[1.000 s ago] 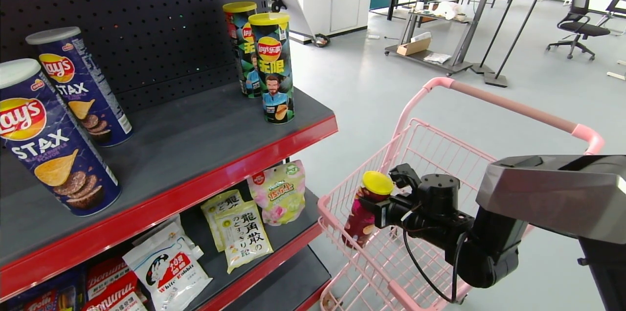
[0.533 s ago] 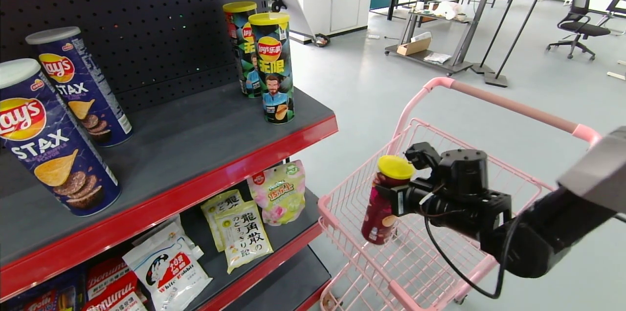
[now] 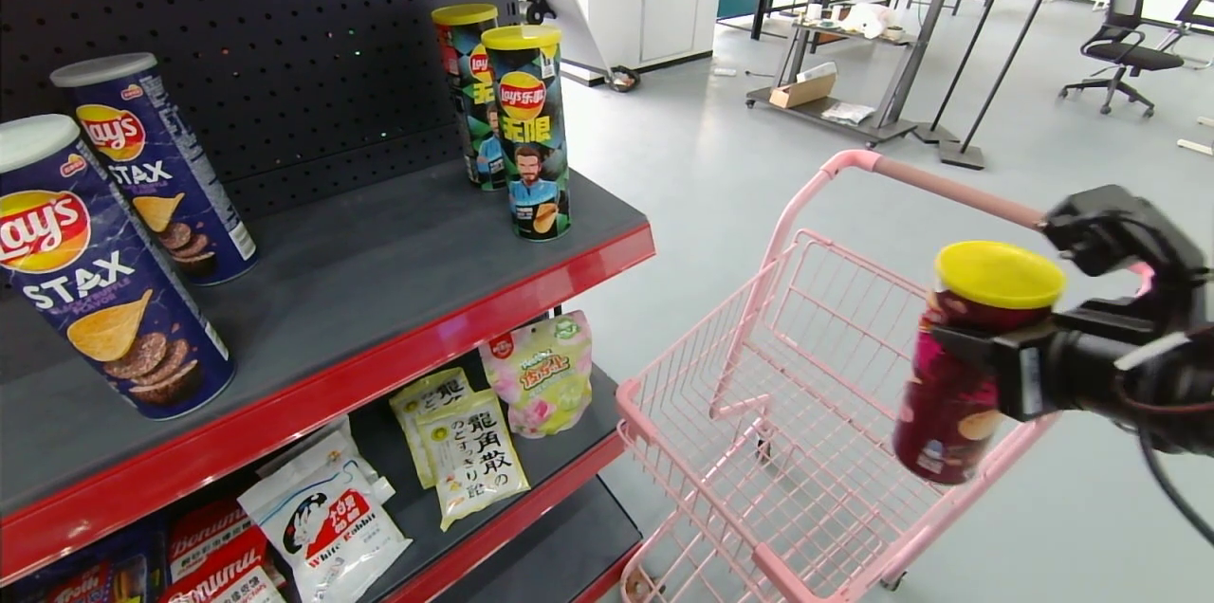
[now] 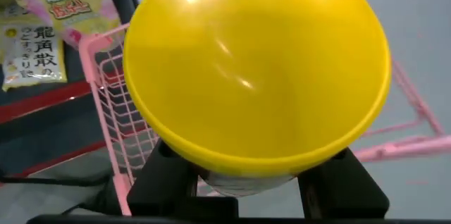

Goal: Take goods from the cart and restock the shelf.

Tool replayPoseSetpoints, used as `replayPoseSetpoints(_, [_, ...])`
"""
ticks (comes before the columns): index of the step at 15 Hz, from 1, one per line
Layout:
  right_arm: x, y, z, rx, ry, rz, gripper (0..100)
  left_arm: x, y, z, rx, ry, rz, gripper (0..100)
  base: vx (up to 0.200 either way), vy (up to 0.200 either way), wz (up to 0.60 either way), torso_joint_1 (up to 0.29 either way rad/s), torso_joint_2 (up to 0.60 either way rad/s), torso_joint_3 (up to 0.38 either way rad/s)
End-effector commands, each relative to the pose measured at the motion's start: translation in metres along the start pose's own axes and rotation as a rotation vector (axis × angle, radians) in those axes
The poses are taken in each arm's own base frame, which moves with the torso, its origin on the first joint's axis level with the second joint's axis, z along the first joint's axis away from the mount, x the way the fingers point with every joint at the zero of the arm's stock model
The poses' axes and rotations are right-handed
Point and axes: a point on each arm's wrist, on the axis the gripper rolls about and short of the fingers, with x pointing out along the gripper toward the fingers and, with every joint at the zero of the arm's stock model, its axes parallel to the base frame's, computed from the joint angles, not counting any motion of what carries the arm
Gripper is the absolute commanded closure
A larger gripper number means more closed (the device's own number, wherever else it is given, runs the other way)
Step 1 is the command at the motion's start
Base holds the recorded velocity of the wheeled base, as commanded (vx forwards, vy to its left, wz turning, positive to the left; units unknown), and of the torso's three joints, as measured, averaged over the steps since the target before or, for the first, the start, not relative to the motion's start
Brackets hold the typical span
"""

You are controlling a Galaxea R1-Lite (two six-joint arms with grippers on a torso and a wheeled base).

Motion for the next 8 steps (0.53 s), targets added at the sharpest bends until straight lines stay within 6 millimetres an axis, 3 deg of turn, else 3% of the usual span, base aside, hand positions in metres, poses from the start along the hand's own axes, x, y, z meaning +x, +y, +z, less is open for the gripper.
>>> replayPoseSetpoints(1, [-0.077,-0.03,-0.012,0.035,-0.097,-0.133,100,-0.001,0.001,0.003,-0.046,-0.007,-0.004,0,0.0,0.0,0.0,0.0,0.0,0.0])
replayPoseSetpoints(3, [-0.097,-0.038,-0.021,0.024,-0.106,-0.185,100,0.0,0.0,0.005,-0.217,-0.014,-0.038,0,0.0,0.0,0.0,0.0,0.0,0.0])
replayPoseSetpoints(8, [-0.104,-0.041,-0.038,0.036,-0.091,-0.244,100,0.001,-0.002,0.001,-0.173,-0.013,-0.075,0,0.0,0.0,0.0,0.016,-0.04,-0.026])
